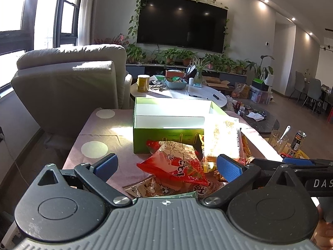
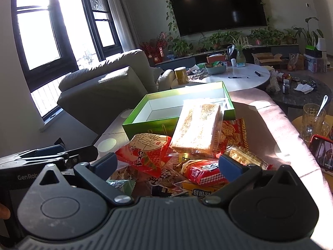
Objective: Organize snacks
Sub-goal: 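Move the right gripper toward the clear-wrapped rice cracker bar on the pile, then close the right gripper on the clear-wrapped rice cracker bar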
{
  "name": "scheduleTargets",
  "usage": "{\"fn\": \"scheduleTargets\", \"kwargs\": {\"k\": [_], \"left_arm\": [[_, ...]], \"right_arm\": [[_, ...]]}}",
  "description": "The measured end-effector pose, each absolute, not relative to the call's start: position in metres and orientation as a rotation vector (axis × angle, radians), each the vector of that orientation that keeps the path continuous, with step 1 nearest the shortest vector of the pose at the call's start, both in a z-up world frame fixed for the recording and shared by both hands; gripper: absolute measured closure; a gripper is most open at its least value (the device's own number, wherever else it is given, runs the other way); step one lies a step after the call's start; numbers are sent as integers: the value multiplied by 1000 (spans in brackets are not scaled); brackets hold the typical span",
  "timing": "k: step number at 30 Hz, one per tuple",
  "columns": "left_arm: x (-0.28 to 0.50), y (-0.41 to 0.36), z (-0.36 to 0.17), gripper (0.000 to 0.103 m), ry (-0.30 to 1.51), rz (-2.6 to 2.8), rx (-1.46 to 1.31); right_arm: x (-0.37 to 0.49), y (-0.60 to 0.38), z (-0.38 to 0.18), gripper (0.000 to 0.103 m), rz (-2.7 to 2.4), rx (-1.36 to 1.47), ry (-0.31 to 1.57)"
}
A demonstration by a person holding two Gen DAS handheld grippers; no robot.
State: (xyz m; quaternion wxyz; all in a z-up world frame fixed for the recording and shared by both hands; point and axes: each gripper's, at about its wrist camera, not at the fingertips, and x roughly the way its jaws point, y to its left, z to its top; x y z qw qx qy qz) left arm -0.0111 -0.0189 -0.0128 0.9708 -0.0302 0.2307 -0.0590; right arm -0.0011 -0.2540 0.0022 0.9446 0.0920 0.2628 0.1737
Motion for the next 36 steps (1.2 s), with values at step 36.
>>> {"fn": "scheduleTargets", "kwargs": {"k": [36], "left_arm": [[26, -49, -26, 10, 521, -215, -6]], "right_arm": [[46, -277, -14, 22, 286, 209, 614]]}}
